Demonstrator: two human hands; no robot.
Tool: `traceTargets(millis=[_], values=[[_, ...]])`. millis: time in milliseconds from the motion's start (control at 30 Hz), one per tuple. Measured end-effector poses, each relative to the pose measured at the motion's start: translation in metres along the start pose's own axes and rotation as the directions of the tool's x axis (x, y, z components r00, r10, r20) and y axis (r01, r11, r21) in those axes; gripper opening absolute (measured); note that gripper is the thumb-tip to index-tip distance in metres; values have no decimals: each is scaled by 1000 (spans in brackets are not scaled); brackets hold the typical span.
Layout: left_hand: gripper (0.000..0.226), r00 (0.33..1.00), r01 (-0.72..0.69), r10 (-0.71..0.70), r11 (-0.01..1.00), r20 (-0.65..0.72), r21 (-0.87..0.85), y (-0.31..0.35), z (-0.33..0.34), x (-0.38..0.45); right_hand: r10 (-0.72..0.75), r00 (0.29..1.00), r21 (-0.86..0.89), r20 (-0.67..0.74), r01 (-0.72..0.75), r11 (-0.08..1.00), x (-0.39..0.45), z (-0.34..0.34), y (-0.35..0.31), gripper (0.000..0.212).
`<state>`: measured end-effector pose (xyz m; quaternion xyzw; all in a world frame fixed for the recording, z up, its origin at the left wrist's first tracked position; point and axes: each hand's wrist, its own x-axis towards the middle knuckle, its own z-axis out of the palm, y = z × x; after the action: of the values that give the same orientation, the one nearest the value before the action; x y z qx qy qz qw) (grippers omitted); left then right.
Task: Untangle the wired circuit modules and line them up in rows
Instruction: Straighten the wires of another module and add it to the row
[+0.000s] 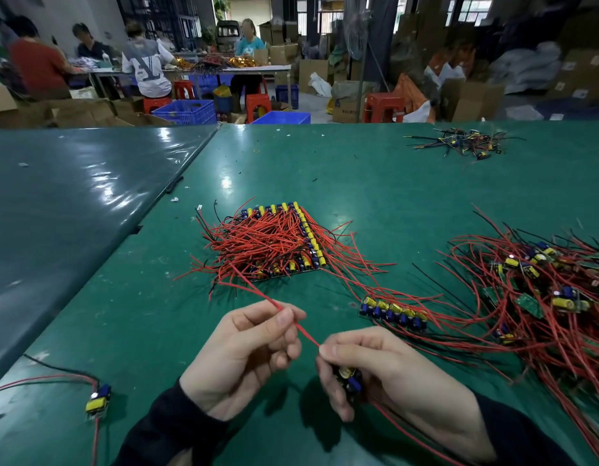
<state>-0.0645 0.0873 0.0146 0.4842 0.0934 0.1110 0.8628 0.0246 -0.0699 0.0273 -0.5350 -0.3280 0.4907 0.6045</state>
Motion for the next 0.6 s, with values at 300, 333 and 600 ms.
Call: traceTargets(millis=[300,333,600], values=[[17,878,-286,462,717,-127,636,-17,7,2,-220,964,-545,-146,108,832,-2,6,11,30],[17,879,-278,458,718,-133,639,-17,7,3,-230,962,-580,-148,104,808,-2,6,11,30],[12,783,-438,621,570,-16,695,-13,11,-2,-137,935,-560,-326,-75,825,3,0,18,32]])
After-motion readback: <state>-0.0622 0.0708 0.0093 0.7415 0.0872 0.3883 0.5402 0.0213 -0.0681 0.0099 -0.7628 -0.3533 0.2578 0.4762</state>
